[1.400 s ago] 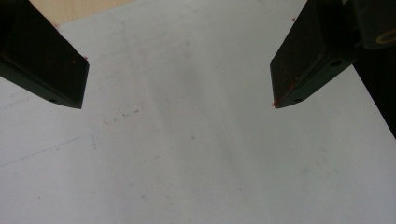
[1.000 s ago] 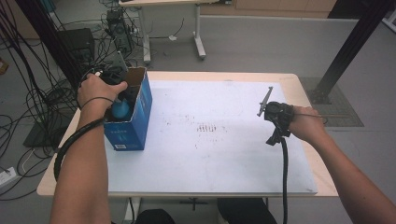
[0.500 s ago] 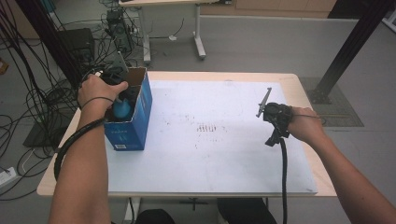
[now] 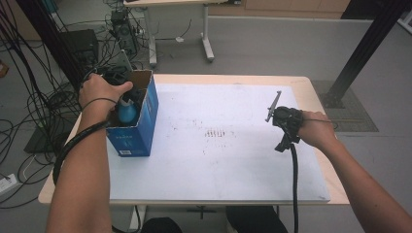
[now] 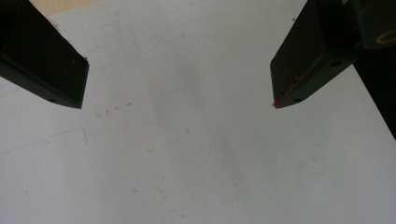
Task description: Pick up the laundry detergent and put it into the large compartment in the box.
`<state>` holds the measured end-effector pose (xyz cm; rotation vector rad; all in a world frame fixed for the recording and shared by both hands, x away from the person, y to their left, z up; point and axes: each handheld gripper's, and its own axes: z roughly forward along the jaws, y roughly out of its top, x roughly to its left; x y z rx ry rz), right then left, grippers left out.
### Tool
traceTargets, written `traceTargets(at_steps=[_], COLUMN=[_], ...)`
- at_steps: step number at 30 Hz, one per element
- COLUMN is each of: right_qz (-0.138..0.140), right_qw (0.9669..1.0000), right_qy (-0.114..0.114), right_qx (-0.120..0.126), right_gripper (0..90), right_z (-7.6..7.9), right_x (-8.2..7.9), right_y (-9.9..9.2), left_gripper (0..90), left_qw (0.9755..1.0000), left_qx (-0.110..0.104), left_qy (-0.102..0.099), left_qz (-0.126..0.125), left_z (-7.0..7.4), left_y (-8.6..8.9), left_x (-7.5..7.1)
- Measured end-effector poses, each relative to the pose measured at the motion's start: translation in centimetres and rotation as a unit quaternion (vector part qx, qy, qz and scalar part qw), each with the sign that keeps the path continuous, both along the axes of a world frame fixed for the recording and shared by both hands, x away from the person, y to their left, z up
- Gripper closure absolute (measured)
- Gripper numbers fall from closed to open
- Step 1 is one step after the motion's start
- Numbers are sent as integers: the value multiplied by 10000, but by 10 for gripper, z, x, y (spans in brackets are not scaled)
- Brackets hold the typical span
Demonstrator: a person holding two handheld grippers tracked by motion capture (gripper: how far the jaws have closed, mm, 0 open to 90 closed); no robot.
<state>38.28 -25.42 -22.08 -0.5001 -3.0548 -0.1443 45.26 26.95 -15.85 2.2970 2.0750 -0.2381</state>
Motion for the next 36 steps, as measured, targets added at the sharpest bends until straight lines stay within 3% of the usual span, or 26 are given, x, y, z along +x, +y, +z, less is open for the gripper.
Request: traceTargets(at_steps=[9, 16, 23, 28, 36], right_qz=[13, 31, 73, 93, 89], right_qw=[10000, 10000, 10000, 9999, 9999], right_qy=[-26, -51, -62, -76, -74], right_qx=[12, 21, 27, 35, 52], right_gripper=[45, 45, 45, 45, 45], right_z=[2, 4, 6, 7, 8], right_x=[-2, -3, -4, -5, -6], right_y=[-2, -2, 0, 0, 1], left_gripper=[263, 204, 113, 75, 48], left_qw=[9999, 9993, 9986, 9985, 9966], left_qx=[88, 294, 235, 96, 51], left_qy=[-95, -249, -454, -441, -538], left_qz=[29, -4, -144, -307, -616], left_z=[23, 46, 72, 84, 97], left_y=[-2, -9, -15, -18, -43], left_x=[-2, -8, -19, -24, -34])
